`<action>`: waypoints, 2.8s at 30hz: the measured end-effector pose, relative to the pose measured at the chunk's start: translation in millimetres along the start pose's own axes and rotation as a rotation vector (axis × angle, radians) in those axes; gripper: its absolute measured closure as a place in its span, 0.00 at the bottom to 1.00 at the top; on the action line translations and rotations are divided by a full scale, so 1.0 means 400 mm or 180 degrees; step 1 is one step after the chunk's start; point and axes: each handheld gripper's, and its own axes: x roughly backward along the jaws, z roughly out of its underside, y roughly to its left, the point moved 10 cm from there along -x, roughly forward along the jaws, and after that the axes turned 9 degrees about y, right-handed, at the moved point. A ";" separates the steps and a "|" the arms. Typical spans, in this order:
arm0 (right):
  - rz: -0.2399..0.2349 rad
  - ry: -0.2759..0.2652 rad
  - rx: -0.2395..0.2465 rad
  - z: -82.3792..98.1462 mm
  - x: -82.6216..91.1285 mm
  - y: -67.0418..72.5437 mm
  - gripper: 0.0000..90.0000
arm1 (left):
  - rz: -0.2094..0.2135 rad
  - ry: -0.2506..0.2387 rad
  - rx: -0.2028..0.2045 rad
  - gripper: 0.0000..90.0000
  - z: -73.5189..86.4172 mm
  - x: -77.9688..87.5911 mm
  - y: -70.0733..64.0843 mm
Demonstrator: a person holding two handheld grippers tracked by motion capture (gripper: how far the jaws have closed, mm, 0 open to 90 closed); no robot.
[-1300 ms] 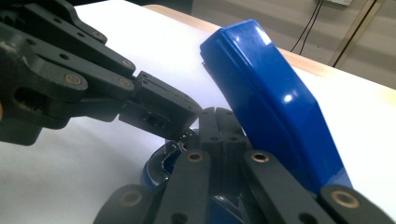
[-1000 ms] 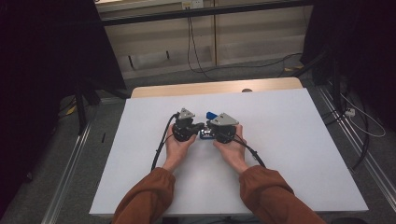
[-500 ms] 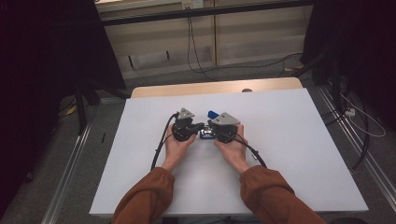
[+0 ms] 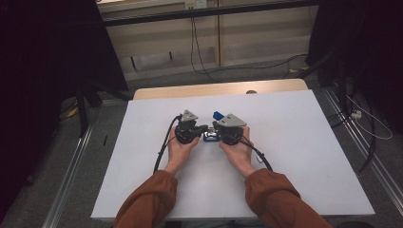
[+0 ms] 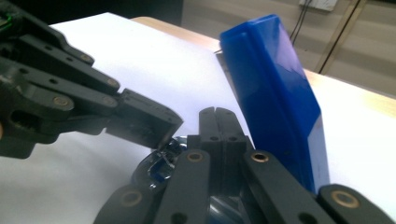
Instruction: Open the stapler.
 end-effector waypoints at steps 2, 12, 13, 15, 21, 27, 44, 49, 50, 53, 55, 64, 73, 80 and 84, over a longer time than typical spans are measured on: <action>-0.0026 0.0002 -0.0025 -0.001 0.001 -0.001 1.00 | 0.0008 -0.0003 0.0021 1.00 0.000 -0.001 -0.003; 0.0034 -0.0043 -0.0060 -0.012 0.014 -0.025 1.00 | 0.0012 -0.0004 0.0015 1.00 -0.001 -0.001 -0.003; 0.0041 -0.0052 -0.0062 -0.013 0.016 -0.027 1.00 | 0.0002 0.0001 0.0011 1.00 -0.001 -0.001 -0.003; 0.0049 -0.0080 -0.0047 -0.020 0.021 -0.029 1.00 | -0.0032 0.0006 -0.0016 1.00 -0.001 0.000 -0.001; 0.0075 -0.0093 -0.0035 -0.024 0.030 -0.039 1.00 | 0.0001 -0.0005 0.0020 1.00 -0.001 -0.001 -0.004; 0.0087 -0.0107 -0.0025 -0.027 0.037 -0.047 1.00 | -0.0028 0.0001 -0.0013 1.00 -0.001 0.000 -0.001; 0.0108 -0.0137 -0.0078 -0.025 0.056 -0.072 1.00 | -0.0039 -0.0011 0.0021 1.00 -0.001 0.000 -0.003; 0.0115 -0.0148 -0.0080 -0.026 0.062 -0.078 1.00 | -0.0041 -0.0007 0.0019 1.00 -0.001 0.000 -0.003; 0.0124 -0.0149 -0.0087 -0.025 0.064 -0.080 1.00 | -0.0042 -0.0007 0.0017 1.00 -0.001 0.000 -0.003; 0.0146 -0.0166 -0.0109 -0.023 0.069 -0.092 1.00 | -0.0040 -0.0010 0.0014 1.00 -0.001 -0.001 -0.003; 0.0158 -0.0177 -0.0115 -0.021 0.072 -0.097 1.00 | -0.0037 -0.0011 0.0017 1.00 -0.001 -0.001 -0.004; 0.0159 -0.0184 -0.0128 -0.020 0.076 -0.102 1.00 | -0.0034 -0.0012 0.0012 1.00 -0.001 -0.001 -0.004; 0.0184 -0.0162 -0.0132 -0.011 0.085 -0.117 1.00 | -0.0038 -0.0014 0.0016 1.00 -0.001 -0.001 -0.003; 0.0182 -0.0167 -0.0137 -0.010 0.086 -0.120 1.00 | -0.0040 -0.0014 0.0014 1.00 -0.001 -0.001 -0.003; 0.0208 -0.0154 -0.0177 -0.002 0.091 -0.131 1.00 | -0.0040 -0.0012 0.0016 1.00 -0.001 -0.001 -0.003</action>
